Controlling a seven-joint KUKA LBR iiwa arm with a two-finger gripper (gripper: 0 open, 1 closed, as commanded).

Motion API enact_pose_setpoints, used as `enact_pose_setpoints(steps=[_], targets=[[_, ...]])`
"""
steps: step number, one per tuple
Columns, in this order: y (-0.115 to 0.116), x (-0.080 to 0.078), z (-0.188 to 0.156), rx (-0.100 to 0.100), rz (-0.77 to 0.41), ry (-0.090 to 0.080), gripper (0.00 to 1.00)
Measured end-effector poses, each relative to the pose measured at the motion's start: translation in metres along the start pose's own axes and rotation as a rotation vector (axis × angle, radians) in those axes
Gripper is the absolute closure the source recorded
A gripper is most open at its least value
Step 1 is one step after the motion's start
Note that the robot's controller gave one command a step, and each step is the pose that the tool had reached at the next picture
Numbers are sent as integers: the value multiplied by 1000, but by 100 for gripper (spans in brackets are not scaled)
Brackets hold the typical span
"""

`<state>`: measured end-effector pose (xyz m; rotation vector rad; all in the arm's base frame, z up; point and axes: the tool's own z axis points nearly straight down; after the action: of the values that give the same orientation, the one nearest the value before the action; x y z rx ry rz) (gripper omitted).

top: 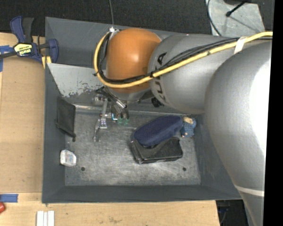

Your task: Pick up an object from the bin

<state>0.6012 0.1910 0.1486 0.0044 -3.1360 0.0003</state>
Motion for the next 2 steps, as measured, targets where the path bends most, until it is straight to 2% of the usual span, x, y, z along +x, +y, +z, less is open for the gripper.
enact_pose_setpoints(steps=[1, 2], targets=[[54, -9, 77, 0, -262, -10, 0], [53, -27, 46, 1, -676, -14, 0]])
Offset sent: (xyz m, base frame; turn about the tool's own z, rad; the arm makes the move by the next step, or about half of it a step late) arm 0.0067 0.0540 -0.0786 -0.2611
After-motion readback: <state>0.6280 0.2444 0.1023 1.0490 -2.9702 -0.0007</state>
